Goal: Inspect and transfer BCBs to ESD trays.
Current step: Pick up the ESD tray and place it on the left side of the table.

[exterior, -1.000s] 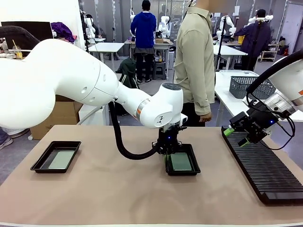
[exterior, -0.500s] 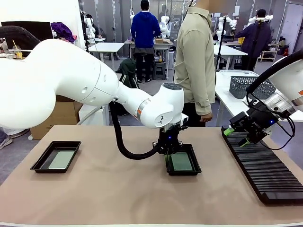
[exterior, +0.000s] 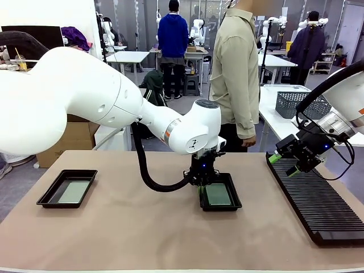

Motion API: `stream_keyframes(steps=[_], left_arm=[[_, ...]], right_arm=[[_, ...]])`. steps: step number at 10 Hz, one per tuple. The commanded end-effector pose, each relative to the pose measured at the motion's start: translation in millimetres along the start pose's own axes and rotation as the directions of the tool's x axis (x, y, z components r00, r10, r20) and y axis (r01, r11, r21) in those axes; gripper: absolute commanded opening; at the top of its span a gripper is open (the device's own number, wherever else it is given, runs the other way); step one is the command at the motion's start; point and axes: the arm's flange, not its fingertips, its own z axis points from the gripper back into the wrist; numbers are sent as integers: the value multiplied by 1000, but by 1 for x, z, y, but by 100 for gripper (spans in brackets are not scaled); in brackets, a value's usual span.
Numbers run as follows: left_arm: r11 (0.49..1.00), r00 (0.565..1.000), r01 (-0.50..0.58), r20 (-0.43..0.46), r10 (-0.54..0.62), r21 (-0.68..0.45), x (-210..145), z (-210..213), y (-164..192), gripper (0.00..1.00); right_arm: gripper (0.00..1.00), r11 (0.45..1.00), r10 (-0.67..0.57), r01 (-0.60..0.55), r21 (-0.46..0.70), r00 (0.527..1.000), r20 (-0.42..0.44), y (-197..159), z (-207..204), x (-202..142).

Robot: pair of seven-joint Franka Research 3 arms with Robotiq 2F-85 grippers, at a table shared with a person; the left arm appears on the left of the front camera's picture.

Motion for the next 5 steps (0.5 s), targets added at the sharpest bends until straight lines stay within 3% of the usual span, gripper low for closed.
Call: stream_keyframes(steps=[1, 5], left_arm=[[1000, 1000, 0, 0, 0, 0, 0, 0, 0, 3], [999, 1000, 22, 6, -22, -26, 0, 11, 38, 3]], right_arm=[[98, 1000, -6, 6, -7, 1000, 13, 1, -1, 1], [98, 1000, -6, 6, -7, 1000, 13, 1, -1, 1]])
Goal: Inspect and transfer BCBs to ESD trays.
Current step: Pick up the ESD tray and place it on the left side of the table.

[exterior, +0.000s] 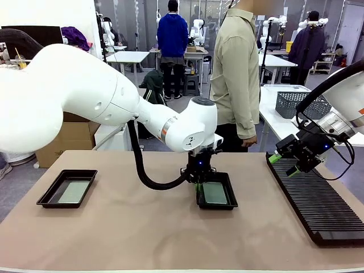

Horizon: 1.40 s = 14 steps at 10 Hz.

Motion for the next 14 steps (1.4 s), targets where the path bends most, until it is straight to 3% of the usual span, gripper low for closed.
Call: stream_keyframes(steps=[1, 14], left_arm=[[999, 1000, 10, -2, -10, -34, -7, 5, 30, 3], [999, 999, -31, 18, 31, -11, -5, 23, 200, 3]], right_arm=[[98, 1000, -6, 6, -7, 1000, 13, 1, -1, 1], [98, 1000, -6, 6, -7, 1000, 13, 1, -1, 1]])
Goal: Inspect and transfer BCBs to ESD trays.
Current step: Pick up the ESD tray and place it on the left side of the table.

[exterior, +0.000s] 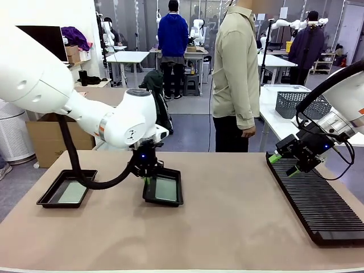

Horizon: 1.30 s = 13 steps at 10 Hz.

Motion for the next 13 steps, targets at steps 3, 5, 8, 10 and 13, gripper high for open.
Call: stream_keyframes(steps=[3, 5, 8, 10, 13], left_arm=[[1000, 1000, 7, 1, -7, -12, -3, 3, 67, 3], [1000, 1000, 9, 3, -9, -1, -2, 6, 91, 3], [1000, 1000, 13, -4, -13, 5, 1, 5, 127, 3], [1000, 1000, 15, -15, -15, 13, 0, 4, 146, 3], [999, 999, 37, -21, -36, 23, 3, 0, 159, 3]], right_arm=[[98, 1000, -6, 6, -7, 1000, 12, 1, -1, 1], [98, 1000, -6, 6, -7, 1000, 12, 1, -1, 1], [98, 1000, -6, 6, -7, 1000, 12, 1, -1, 1], [98, 1000, -6, 6, -7, 1000, 12, 1, -1, 1], [98, 1000, -6, 6, -7, 1000, 12, 1, -1, 1]])
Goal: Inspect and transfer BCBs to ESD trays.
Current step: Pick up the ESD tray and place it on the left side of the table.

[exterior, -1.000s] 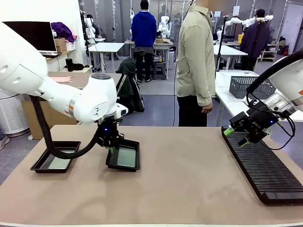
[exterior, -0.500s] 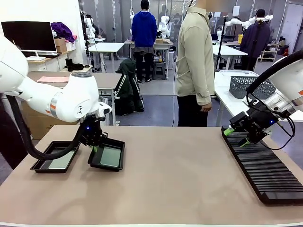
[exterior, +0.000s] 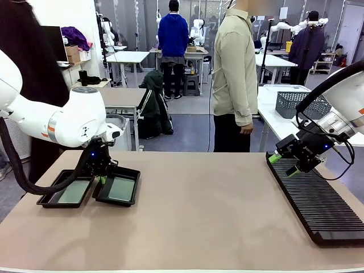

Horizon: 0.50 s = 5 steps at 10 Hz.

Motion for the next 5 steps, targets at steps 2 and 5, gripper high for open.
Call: stream_keyframes(steps=[2, 5], left_arm=[[1000, 1000, 19, 7, -19, -11, -2, -5, 10, 3], [1000, 1000, 4, -6, -4, 2, 3, -16, 14, 3]], right_arm=[[98, 1000, -6, 6, -7, 1000, 12, 1, -1, 1], [98, 1000, -6, 6, -7, 1000, 12, 1, -1, 1]])
